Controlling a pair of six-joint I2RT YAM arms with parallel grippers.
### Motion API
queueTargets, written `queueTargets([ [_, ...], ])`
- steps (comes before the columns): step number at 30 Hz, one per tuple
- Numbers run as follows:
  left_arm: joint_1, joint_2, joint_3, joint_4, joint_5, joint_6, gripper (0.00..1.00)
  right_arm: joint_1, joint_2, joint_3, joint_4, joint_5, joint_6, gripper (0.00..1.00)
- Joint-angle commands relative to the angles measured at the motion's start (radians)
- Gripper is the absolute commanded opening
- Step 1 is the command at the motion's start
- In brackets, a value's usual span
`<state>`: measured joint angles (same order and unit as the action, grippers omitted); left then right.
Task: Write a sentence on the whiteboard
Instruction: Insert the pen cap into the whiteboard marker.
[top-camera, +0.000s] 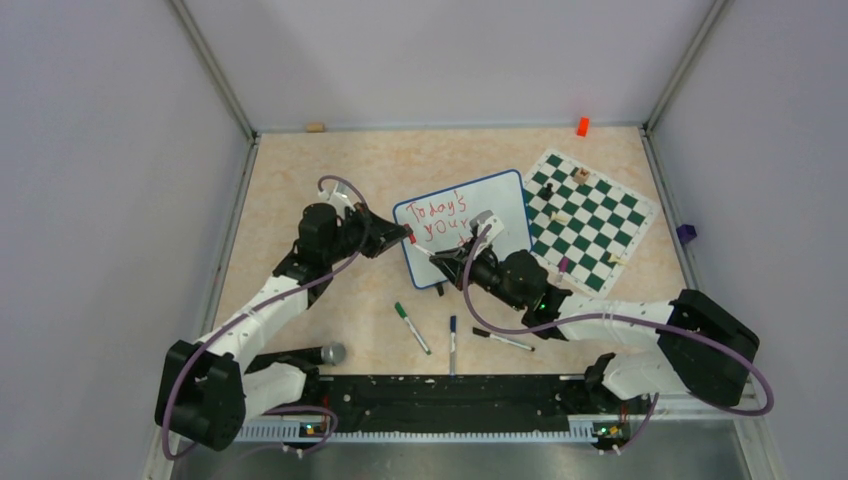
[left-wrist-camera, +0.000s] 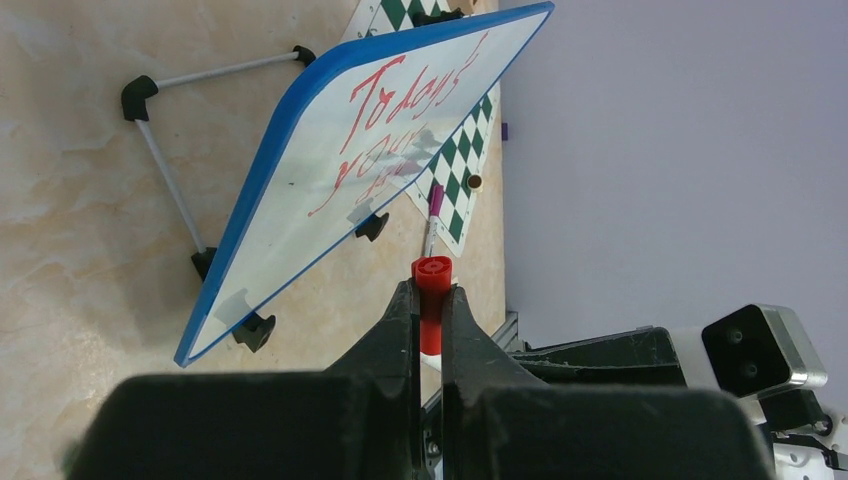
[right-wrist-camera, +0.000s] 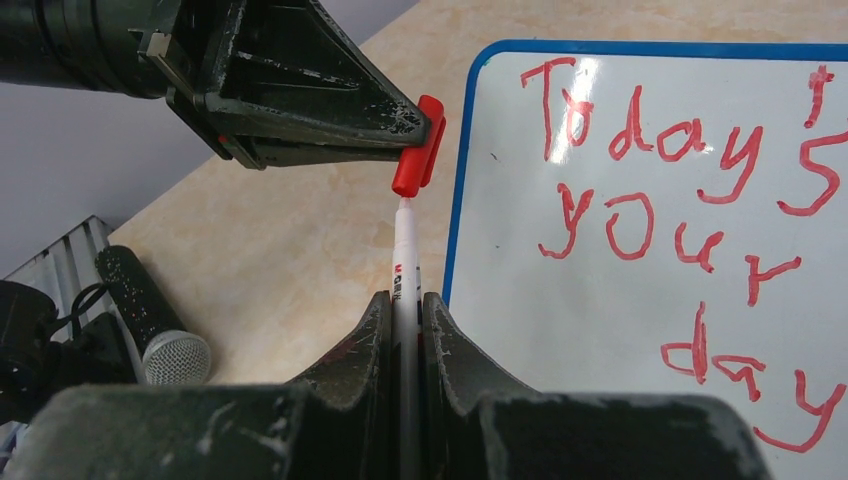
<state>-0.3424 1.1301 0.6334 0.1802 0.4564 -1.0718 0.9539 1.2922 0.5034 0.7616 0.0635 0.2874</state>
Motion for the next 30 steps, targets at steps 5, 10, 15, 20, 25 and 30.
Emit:
queueTargets([
  [5, -0.004, 0.0, 0.007, 0.03, 0.008, 0.029, 0.0, 0.013, -0.024, 0.044, 0.029, 0.006, -0.018, 0.0],
  [10, -0.002, 0.002, 0.013, 0.022, 0.001, 0.035, 0.0, 0.013, -0.046, 0.029, 0.017, 0.013, -0.019, 0.0],
  [15, -0.003, 0.005, 0.013, 0.021, -0.001, 0.035, 0.0, 0.013, -0.063, 0.022, 0.012, 0.024, -0.023, 0.0],
  [20, -0.001, 0.004, 0.012, 0.021, -0.003, 0.03, 0.0, 0.013, -0.065, 0.021, 0.009, 0.029, -0.024, 0.0],
  [25, -0.003, 0.009, 0.013, 0.022, -0.008, 0.026, 0.0, 0.013, -0.064, 0.019, 0.007, 0.023, -0.024, 0.0],
  [30, -0.002, 0.015, 0.017, 0.026, -0.004, 0.023, 0.0, 0.013, -0.065, 0.017, 0.009, 0.024, -0.025, 0.0],
])
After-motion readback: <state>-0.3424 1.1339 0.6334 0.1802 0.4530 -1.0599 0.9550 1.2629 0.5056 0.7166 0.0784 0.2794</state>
